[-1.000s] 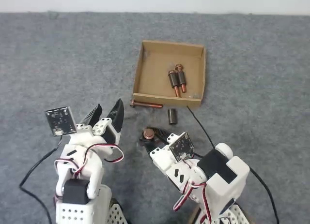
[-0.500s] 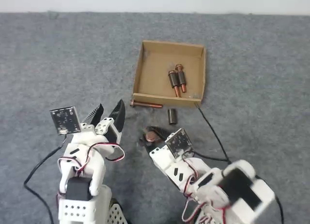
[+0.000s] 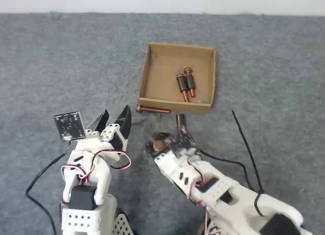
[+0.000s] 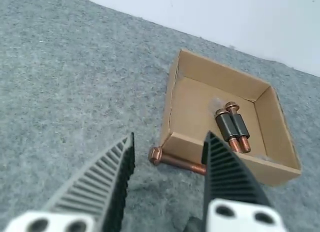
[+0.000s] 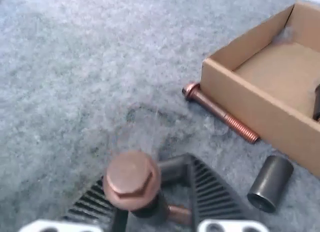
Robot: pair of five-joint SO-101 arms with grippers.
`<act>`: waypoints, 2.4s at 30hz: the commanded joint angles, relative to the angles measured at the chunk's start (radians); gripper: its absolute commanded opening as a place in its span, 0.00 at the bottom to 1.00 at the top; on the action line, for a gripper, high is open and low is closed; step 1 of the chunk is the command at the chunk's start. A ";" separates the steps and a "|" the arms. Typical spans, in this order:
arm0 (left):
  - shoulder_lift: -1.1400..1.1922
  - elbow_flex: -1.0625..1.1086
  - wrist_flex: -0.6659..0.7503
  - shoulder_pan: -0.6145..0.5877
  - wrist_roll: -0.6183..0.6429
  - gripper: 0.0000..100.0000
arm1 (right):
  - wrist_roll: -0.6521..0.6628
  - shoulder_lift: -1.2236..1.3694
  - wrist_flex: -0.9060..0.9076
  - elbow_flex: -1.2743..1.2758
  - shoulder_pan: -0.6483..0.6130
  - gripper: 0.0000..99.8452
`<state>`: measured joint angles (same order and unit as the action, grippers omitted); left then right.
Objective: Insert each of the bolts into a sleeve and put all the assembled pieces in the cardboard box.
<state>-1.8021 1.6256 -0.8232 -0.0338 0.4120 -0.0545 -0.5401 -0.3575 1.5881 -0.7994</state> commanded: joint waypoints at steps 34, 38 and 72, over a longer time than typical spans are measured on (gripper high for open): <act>-0.012 0.059 0.092 -0.003 -0.066 0.22 | 0.017 0.427 0.381 -0.598 0.074 0.20; -0.011 0.059 0.092 -0.003 -0.066 0.22 | 0.017 0.427 0.381 -0.637 0.074 0.20; -0.009 0.061 -0.014 -0.121 -0.068 0.21 | 0.103 -0.315 1.331 -0.493 0.071 0.20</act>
<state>-1.8006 1.6947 -0.8355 -0.1534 0.3567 0.0176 -0.8239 0.9344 1.1001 -0.7181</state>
